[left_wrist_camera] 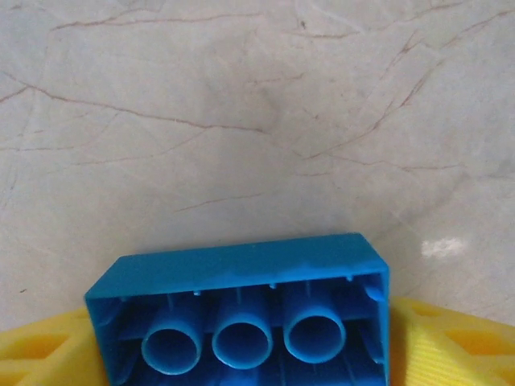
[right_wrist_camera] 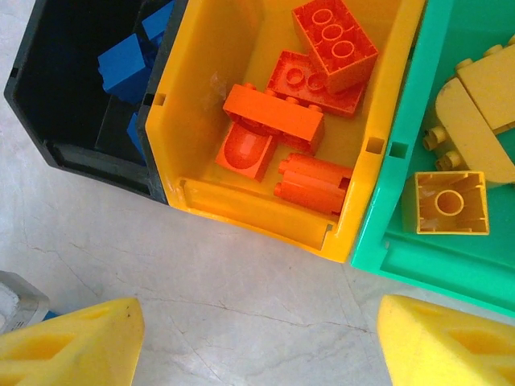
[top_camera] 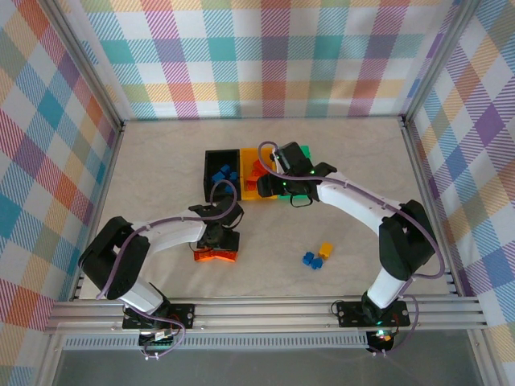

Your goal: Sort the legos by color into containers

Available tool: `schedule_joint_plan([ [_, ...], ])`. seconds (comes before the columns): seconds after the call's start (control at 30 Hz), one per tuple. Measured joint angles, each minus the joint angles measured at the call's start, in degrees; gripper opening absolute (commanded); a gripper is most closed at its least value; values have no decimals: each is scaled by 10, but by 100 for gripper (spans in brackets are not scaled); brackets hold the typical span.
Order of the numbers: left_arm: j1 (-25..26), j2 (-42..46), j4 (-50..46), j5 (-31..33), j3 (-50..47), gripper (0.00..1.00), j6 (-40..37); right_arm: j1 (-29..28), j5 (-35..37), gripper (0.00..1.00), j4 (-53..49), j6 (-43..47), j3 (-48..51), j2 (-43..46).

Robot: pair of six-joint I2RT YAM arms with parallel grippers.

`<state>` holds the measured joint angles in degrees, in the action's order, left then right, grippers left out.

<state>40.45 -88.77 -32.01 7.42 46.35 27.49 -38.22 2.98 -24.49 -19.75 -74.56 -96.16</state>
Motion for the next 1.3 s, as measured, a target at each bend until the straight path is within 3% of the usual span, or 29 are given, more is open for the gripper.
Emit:
schedule_joint_plan([
  [0.13,0,0,7,6,3,58,-1,0,0,76,2,0,0,0],
  [0.4,-7,38,-3,8,24,56,1,0,2,76,5,0,11,10],
  [0.63,-64,69,-8,-4,162,54,1,0,4,76,14,-5,27,33],
  [0.87,-127,-73,-3,-2,311,51,-1,0,4,76,17,-9,62,37],
  [1.07,-148,-205,-15,14,408,50,-1,0,4,76,17,-9,92,73],
  [1.2,-151,-236,-29,19,442,56,-1,0,-10,76,22,-8,112,103],
  [1.3,-151,-245,-35,19,457,75,1,-2,-32,76,29,-3,131,118],
])
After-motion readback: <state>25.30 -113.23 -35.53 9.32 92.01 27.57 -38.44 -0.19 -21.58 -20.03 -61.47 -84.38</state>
